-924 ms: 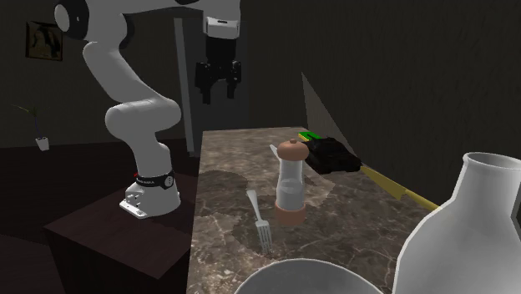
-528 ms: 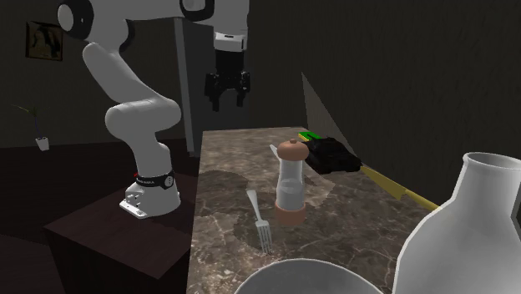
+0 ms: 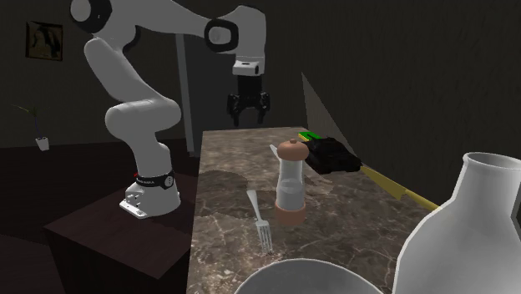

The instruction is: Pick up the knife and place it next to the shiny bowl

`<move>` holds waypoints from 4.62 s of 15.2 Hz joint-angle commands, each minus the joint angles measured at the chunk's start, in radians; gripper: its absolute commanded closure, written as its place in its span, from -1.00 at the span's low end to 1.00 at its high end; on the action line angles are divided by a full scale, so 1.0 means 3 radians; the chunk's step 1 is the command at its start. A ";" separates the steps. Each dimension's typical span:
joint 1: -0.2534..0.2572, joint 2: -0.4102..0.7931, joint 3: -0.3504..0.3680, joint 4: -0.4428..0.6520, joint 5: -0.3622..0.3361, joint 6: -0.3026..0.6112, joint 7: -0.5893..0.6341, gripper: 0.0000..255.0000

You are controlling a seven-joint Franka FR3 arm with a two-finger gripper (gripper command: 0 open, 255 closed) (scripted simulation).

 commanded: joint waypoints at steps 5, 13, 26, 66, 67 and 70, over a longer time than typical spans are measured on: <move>-0.0146 0.0540 0.0625 0.0063 0.0121 0.0692 0.0933 -1.00; -0.0569 0.1504 0.1379 0.0374 -0.0326 0.1464 0.2207 -1.00; -0.0638 0.1771 0.1479 0.0251 -0.0501 0.1813 0.2346 -1.00; -0.0491 0.0991 0.1067 0.1017 -0.0187 0.0352 0.2023 1.00; -0.0491 0.0988 0.1064 0.1026 -0.0187 0.0340 0.2022 1.00; -0.0531 0.0844 0.0841 0.0865 -0.0186 0.0332 0.1741 1.00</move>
